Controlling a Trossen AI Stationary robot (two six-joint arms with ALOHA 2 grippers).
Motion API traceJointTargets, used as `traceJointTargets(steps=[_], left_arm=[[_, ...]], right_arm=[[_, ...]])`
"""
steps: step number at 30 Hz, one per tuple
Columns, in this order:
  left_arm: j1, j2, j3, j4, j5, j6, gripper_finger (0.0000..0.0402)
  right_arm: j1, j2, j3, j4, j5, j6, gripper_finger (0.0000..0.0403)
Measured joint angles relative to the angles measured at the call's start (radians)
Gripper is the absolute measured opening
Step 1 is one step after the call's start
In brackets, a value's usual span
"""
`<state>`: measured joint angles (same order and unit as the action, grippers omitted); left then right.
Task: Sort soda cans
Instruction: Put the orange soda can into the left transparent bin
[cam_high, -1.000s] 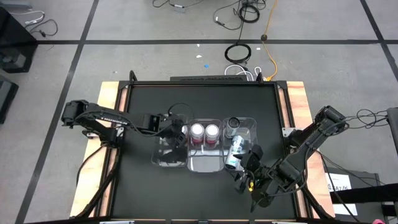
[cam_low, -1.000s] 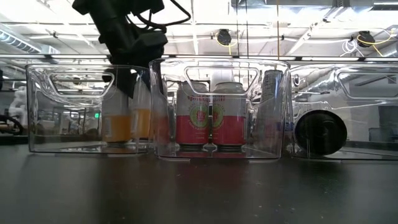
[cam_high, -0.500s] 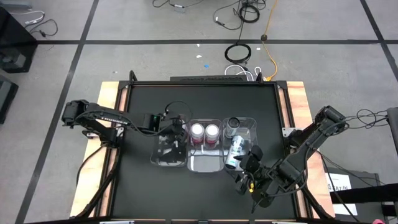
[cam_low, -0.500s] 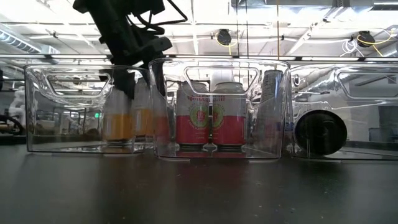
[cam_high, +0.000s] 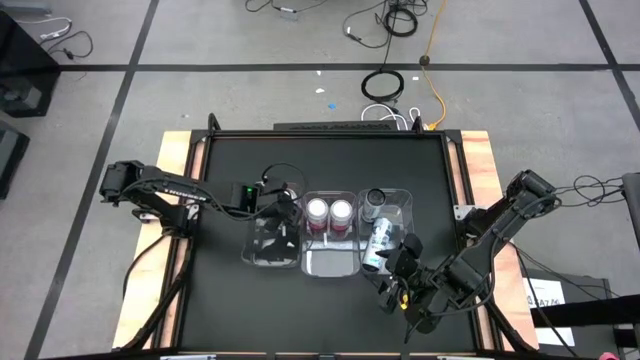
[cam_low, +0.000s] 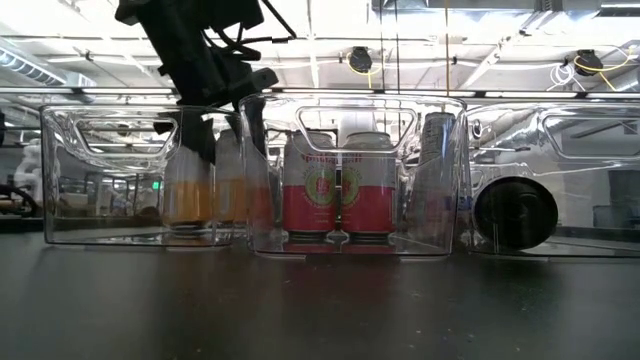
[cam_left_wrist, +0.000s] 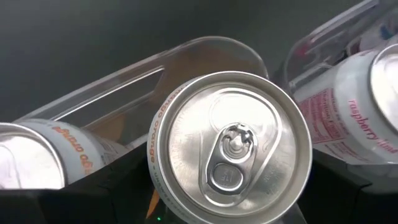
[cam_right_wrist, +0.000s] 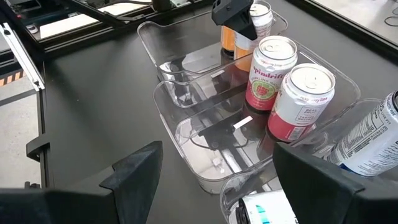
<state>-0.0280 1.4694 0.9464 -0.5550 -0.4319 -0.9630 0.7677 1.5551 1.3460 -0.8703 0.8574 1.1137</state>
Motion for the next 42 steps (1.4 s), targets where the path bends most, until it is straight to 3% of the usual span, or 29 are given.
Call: traceJointTargets(steps=[22,32,42], left_arm=[[0.0,0.0,-0.002,0.021,-0.007,0.007,0.032],[0.0,-0.002,-0.001,0.025,-0.015,0.006,0.0384],[0.0,-0.004,0.001,0.025,-0.009,0.008,0.0388]], right_arm=[[0.0,0.0,0.0,0.005,0.0,0.0,0.0298],[0.0,0.0,0.0,0.006,0.0,0.0,0.0298],[0.0,0.0,0.0,0.006,0.0,0.0,0.0298]])
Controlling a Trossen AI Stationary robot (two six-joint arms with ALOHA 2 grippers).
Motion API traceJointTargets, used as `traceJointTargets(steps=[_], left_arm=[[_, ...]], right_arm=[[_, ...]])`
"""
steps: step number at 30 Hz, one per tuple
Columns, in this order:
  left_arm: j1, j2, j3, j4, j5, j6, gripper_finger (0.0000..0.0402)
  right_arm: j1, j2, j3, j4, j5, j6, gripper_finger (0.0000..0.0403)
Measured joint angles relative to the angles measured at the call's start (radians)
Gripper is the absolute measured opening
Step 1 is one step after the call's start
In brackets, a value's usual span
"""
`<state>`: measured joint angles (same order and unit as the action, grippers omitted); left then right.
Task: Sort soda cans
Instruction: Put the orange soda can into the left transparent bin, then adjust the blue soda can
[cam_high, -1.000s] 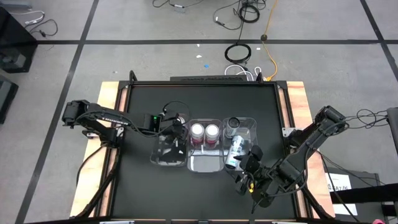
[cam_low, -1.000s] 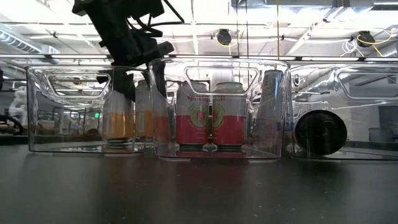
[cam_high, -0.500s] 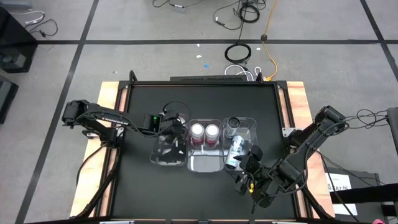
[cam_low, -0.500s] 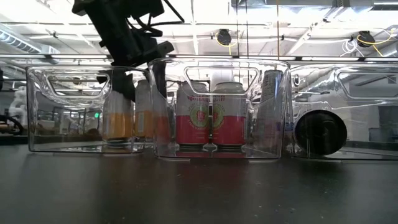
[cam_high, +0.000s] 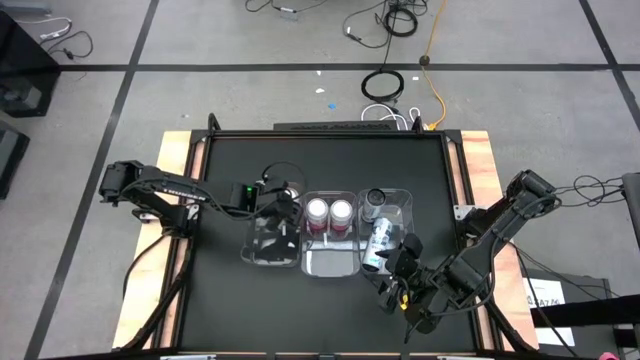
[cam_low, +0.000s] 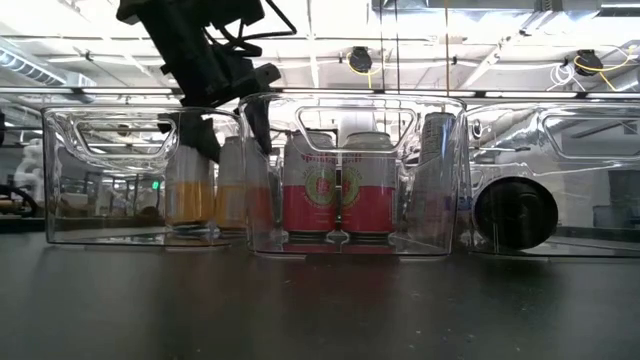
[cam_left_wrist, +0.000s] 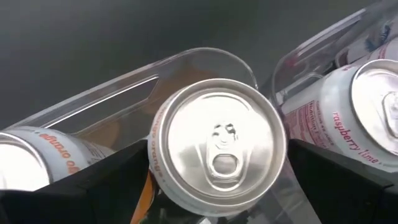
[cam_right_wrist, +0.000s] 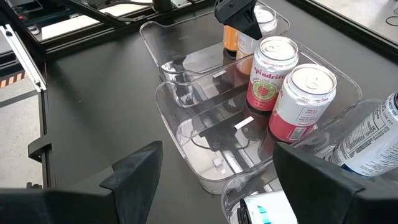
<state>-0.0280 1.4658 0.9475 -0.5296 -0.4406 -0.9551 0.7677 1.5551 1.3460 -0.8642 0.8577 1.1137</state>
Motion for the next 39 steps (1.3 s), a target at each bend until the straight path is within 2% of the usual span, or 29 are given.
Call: traceJointTargets(steps=[10,14,23,27,33,39], left_arm=[[0.0,-0.006,0.088,-0.036,0.005,0.054,0.0389],[0.0,-0.006,0.135,-0.12,-0.013,0.055,0.0389],[0.0,-0.013,0.289,-0.406,-0.099,0.052,0.0389],[-0.008,-0.048,0.352,-0.451,-0.124,0.078,0.0389],[-0.06,-0.127,0.402,-0.448,-0.115,0.228,0.0389],[-0.166,-0.178,0.403,-0.458,-0.102,0.288,0.0389]], right_arm=[[0.0,0.0,0.0,0.0,-0.022,0.0,0.0298],[0.0,0.0,0.0,0.001,-0.053,0.0,0.0298],[0.014,0.0,0.0,0.006,-0.053,-0.003,0.0298],[0.016,0.0,0.0,0.007,-0.053,0.0,0.0298],[0.016,0.0,0.0,0.007,-0.053,0.0,0.0298],[0.016,0.0,0.0,0.007,-0.053,0.064,0.0298]])
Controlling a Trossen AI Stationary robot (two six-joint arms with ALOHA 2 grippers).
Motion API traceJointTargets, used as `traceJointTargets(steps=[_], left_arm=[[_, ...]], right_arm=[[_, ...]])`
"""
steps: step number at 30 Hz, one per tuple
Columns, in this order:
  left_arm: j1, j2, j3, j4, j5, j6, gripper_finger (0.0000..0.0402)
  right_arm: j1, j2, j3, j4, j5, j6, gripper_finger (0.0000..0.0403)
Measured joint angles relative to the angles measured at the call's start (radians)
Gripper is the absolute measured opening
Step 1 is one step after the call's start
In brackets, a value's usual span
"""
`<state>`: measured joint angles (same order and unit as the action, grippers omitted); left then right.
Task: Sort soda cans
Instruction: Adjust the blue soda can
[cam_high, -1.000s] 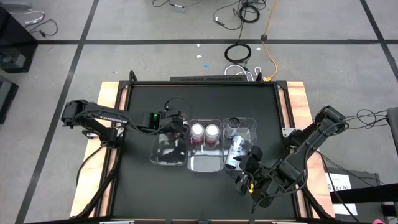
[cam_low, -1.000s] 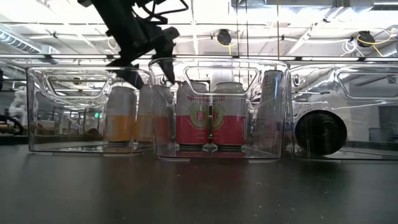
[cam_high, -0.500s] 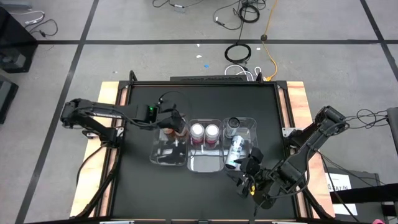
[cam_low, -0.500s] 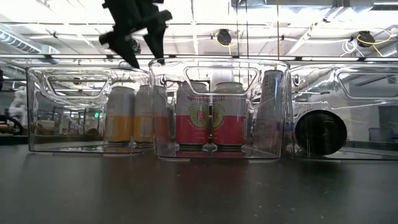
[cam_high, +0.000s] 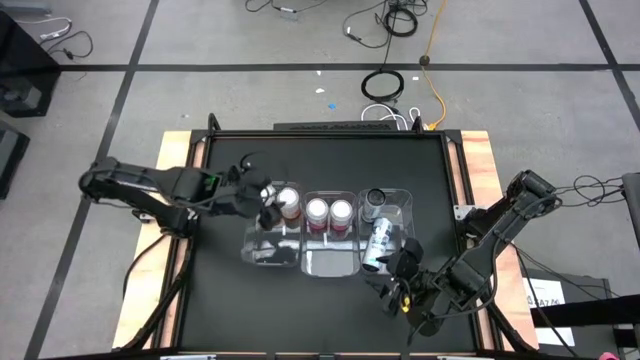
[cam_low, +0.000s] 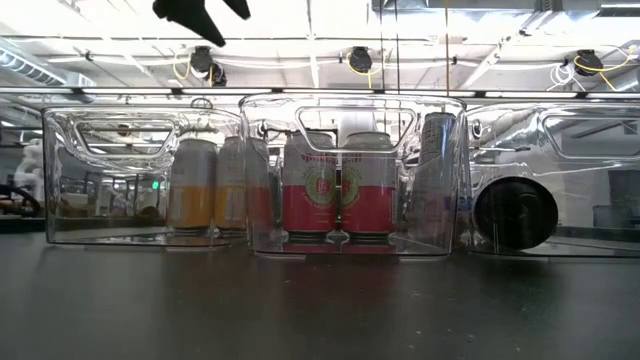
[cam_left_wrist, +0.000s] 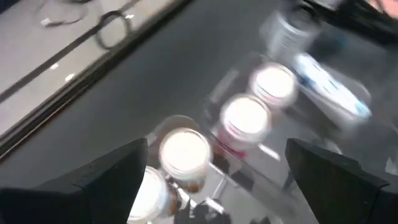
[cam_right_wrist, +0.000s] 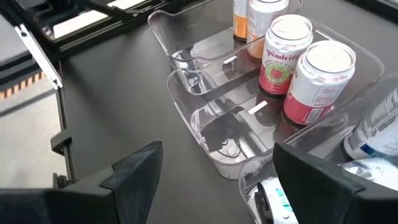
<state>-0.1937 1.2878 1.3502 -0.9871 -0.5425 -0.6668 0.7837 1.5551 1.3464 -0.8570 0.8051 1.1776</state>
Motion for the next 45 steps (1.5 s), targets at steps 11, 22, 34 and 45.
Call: traceJointTargets(steps=[11,22,34,45], left_arm=[[-0.164,-0.002,0.0,-0.026,0.312,0.459,0.0389],[-0.266,-0.002,-0.007,-0.003,0.303,0.354,0.0389],[-0.36,-0.021,-0.392,0.589,0.276,0.336,0.0389],[-0.385,-0.28,-0.658,0.783,0.333,0.419,0.0389]], right_arm=[[-0.001,0.0,0.0,-0.001,-0.056,-0.04,0.0298],[-0.001,0.0,0.0,-0.007,-0.095,-0.143,0.0298],[-0.006,0.0,0.0,-0.017,-0.275,-0.154,0.0298],[-0.151,-0.006,0.0,-0.007,-0.424,-0.266,0.0298]])
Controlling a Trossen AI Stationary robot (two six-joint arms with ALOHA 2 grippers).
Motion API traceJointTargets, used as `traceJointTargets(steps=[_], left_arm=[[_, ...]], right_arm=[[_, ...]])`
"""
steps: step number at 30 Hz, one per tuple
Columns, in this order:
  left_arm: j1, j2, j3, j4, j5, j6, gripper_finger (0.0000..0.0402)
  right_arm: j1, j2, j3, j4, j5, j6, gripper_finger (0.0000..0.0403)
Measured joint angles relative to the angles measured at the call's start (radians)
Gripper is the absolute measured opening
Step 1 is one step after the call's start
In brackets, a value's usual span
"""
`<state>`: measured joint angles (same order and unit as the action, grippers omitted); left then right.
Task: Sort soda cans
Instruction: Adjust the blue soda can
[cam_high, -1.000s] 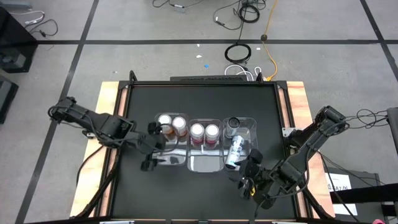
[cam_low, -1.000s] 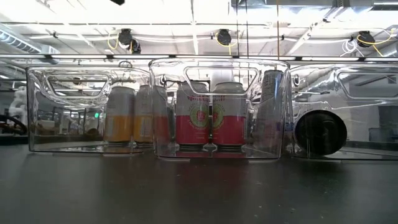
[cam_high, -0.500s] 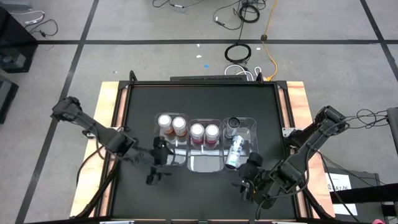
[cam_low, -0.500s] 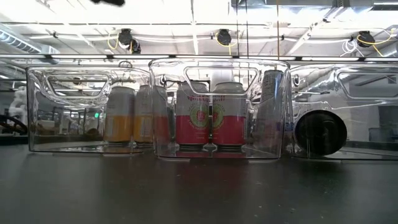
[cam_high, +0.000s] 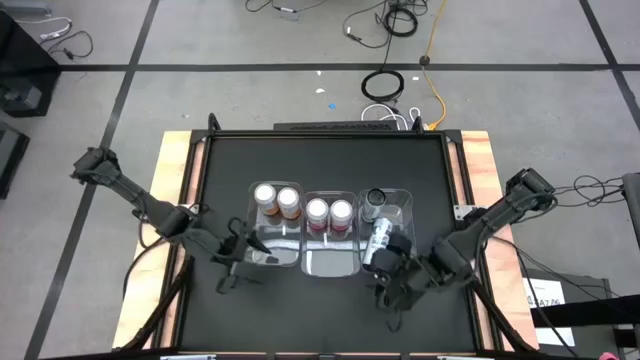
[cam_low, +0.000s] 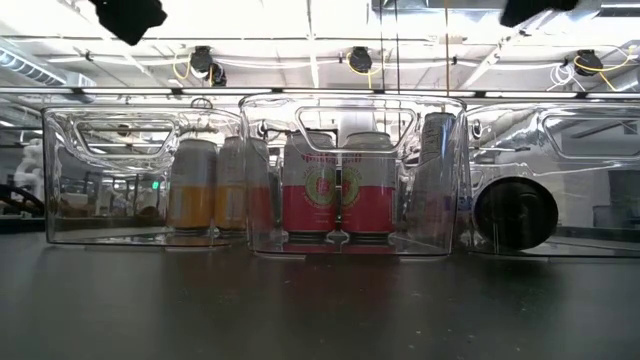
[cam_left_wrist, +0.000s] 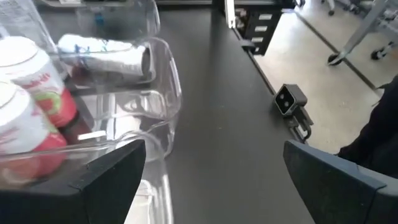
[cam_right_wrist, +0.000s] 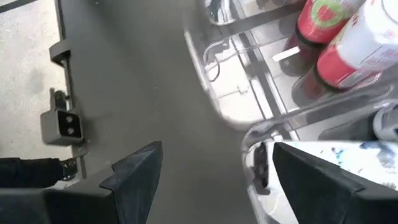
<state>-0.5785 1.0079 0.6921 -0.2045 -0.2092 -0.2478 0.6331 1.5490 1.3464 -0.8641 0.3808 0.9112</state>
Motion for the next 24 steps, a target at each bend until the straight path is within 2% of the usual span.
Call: traceJointTargets(steps=[7,12,18,24], left_arm=[[0.019,-0.245,-0.134,-0.085,-0.001,0.045,0.0389],[0.029,-0.398,-0.169,-0.206,-0.002,0.058,0.0389],[0.029,-0.572,-0.188,-0.349,-0.003,0.073,0.0389],[0.029,-0.705,-0.213,-0.351,-0.02,0.073,0.0389]], right_arm=[[-0.146,-0.015,0.001,0.029,-0.092,-0.216,0.0298],[-0.238,-0.019,0.002,0.023,-0.165,-0.357,0.0298],[-0.337,-0.019,0.083,-0.056,-0.209,-0.469,0.0298],[-0.426,-0.02,0.169,-0.192,-0.238,-0.635,0.0298]])
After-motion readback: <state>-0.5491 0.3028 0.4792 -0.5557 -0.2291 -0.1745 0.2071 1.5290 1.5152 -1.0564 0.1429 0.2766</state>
